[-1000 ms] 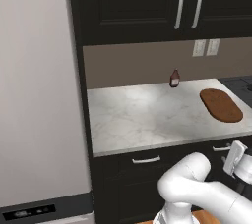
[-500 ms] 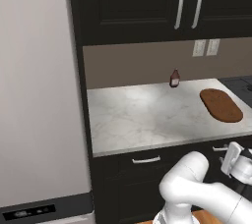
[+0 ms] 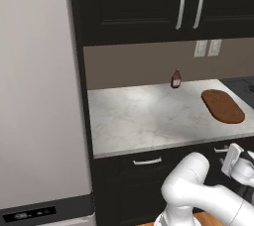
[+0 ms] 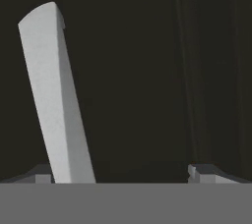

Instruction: Open the drawer on the right and place the cutting tools on the cutting board.

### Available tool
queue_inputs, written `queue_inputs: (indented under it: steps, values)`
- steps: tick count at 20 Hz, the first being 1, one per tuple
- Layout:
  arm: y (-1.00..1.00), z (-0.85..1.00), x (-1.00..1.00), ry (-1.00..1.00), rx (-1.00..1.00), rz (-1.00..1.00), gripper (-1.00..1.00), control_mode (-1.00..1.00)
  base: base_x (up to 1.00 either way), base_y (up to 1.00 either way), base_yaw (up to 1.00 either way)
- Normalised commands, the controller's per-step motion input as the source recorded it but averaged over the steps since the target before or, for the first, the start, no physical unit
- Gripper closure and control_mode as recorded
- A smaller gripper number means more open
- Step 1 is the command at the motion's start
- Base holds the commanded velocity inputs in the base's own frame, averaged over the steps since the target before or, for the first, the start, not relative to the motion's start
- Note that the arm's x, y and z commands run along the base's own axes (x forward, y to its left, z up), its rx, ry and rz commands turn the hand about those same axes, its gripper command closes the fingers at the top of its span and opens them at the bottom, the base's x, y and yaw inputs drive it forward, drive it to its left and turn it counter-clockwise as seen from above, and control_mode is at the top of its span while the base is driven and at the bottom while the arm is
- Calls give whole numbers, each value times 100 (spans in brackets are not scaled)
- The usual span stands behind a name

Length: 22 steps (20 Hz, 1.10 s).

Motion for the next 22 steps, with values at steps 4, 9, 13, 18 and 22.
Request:
queue_inputs:
  steps: [4,9,13,18,22]
  values:
    - [-2,-15,19,0,0,0,-100,-100,0,0,0]
    - [-3,-14,22,0,0,0,-100,-100,0,0,0]
    - [0,-9,26,0,0,0,100,-100,0,0,0]
    - [0,0,0,0,0,0,100,-100,0,0,0]
    - [0,0,0,0,0,0,100,-100,0,0,0]
